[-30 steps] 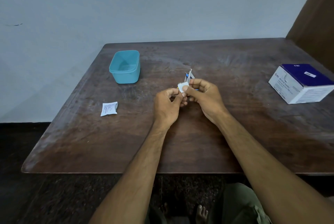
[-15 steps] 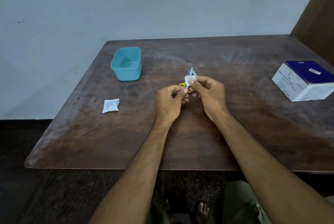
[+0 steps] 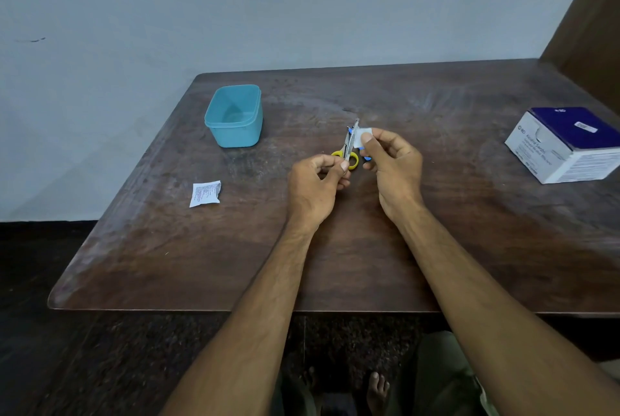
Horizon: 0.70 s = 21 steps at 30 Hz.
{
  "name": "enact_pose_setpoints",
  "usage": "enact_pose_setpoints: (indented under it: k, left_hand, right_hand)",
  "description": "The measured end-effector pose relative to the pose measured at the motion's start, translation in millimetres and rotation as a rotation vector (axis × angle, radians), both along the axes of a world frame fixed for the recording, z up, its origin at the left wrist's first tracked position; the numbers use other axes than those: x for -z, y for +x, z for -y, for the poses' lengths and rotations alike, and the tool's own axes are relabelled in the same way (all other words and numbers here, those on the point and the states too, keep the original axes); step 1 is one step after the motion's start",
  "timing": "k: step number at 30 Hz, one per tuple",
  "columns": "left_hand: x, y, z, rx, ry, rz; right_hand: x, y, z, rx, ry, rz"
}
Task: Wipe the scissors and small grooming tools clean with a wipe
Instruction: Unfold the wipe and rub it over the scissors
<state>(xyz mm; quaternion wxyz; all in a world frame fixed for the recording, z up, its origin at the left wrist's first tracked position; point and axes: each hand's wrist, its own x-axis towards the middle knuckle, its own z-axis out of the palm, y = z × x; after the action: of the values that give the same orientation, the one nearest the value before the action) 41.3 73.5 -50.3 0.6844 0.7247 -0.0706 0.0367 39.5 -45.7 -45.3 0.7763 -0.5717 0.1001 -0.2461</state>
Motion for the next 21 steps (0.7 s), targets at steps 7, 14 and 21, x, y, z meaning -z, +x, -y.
enact_pose_setpoints:
  k: [7,14,21]
  left_hand:
    - [-2.1,-1.9,-0.3,0.011,0.018,0.009]
    - [-3.8,-3.0,1.3,0.018,0.074,0.019]
    - [-4.1,-2.7,0.1,0.008,0.075,0.02]
  right_hand:
    - [0.2,-0.4,-1.6,-0.136,-0.04,-0.011]
    - [-4.9,0.6,-1.4,-0.187,0.132,-0.036]
    - [-1.2,-7.6,-1.2,-0.271,0.011,-0.094]
